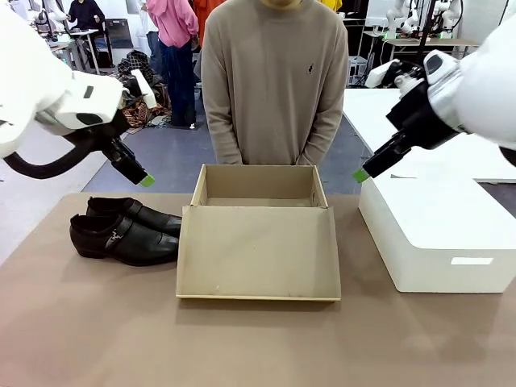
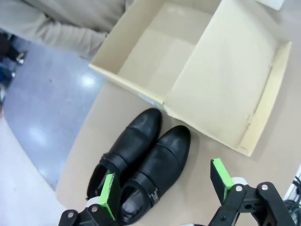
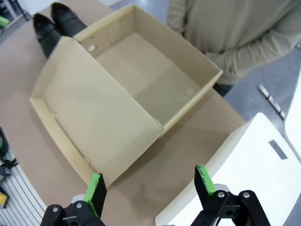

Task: Pack the shoes into the box.
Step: Place one shoe of the Shoes into the Shoes Box.

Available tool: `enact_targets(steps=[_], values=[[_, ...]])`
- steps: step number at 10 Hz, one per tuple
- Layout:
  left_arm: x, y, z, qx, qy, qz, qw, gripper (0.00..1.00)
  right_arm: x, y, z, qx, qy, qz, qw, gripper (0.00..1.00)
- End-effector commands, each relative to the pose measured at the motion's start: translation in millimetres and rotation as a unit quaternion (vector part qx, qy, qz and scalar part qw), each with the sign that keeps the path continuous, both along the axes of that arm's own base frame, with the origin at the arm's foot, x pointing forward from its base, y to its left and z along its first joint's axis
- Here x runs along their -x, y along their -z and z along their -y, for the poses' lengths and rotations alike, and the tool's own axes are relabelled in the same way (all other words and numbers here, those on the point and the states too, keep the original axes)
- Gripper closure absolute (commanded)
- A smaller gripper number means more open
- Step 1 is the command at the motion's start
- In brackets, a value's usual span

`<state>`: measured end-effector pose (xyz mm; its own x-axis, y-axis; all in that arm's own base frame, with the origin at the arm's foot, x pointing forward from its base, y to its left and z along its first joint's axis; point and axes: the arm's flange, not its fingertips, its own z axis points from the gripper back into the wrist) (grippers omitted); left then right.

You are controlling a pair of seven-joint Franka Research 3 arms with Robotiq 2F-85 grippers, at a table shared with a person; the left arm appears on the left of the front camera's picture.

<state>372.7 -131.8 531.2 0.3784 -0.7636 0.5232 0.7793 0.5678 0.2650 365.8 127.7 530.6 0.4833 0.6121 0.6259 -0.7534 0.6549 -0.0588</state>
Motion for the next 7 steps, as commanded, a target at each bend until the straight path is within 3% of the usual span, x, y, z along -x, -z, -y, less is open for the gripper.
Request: enact_targets(steps=[1, 3, 7], values=[[-0.9, 0.6, -18.9, 0.051, 0.042, 0.004, 0.998, 0.0, 5.7, 0.9, 16.9, -0.037, -0.055, 0.008, 0.998, 0.0], [1.3, -9.9, -32.1, 0.099, 0.053, 0.026, 0.993, 0.0, 10.6, -4.1, 24.2, -0.051, -0.07, 0.025, 0.996, 0.0], [2.6, -23.7, -43.0, 0.106, 0.043, 0.042, 0.993, 0.0, 13.5, -5.3, 28.3, -0.054, -0.077, 0.027, 0.995, 0.0]])
